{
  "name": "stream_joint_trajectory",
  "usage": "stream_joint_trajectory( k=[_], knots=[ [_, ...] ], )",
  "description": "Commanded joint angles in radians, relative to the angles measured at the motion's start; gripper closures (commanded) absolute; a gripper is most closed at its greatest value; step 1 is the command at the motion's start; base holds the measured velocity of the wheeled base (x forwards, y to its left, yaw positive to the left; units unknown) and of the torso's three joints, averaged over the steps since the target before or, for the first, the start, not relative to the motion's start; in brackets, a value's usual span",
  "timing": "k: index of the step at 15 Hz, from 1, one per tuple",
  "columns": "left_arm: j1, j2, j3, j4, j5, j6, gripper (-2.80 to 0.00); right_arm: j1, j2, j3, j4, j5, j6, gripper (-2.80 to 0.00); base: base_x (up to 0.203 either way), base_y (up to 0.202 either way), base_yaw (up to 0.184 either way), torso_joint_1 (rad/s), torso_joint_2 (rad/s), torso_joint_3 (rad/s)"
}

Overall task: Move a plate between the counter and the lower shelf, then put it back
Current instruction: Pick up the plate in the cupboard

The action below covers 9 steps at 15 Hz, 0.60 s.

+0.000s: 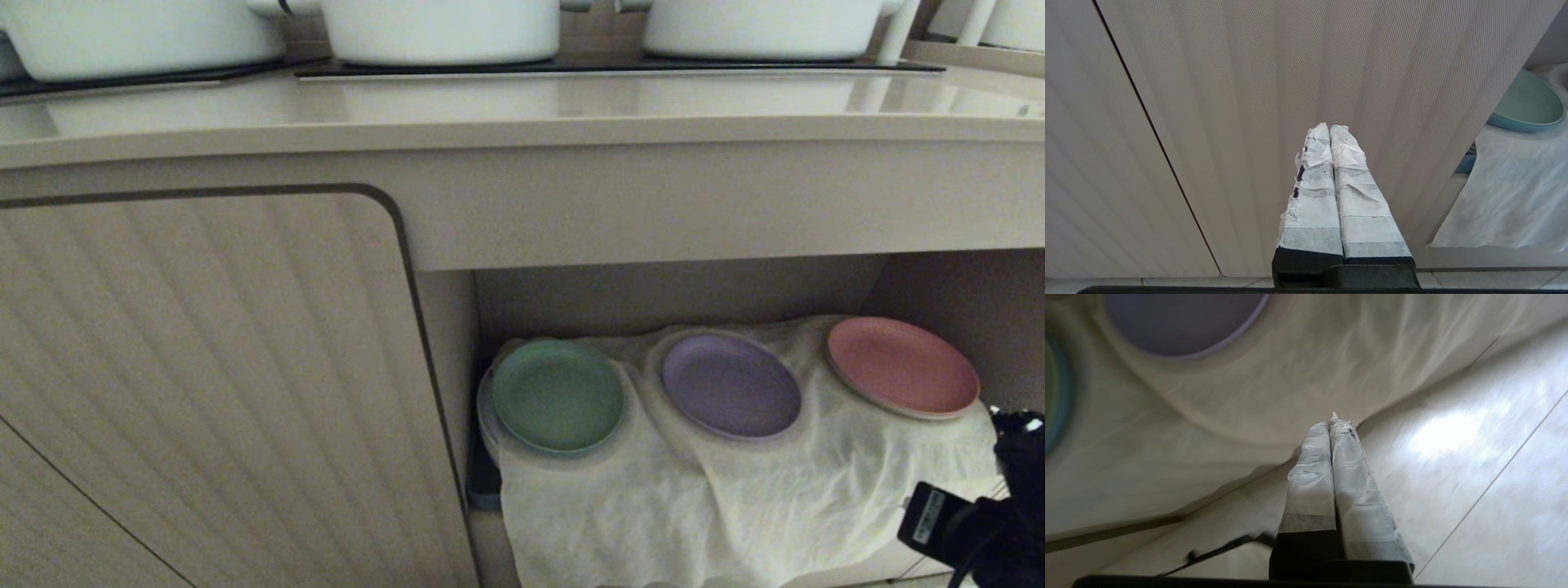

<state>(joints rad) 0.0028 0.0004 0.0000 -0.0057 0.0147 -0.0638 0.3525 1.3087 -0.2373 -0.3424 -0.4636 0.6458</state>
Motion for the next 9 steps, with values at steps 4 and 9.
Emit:
stream_joint_trajectory(
  k=[4, 9],
  knots=[
    [0.000, 0.000, 0.000, 0.000, 0.001, -0.001, 0.00, -0.152, -0.061, 0.199, -0.358, 0.012, -0.251, 0.00, 0.000, 0.000, 0.000, 0.000, 0.00, 0.000],
    [0.000, 0.000, 0.000, 0.000, 0.001, -0.001, 0.00, -0.272, -0.152, 0.236, -0.403, 0.016, -0.294, 0.00, 0.000, 0.000, 0.000, 0.000, 0.00, 0.000]
  ],
)
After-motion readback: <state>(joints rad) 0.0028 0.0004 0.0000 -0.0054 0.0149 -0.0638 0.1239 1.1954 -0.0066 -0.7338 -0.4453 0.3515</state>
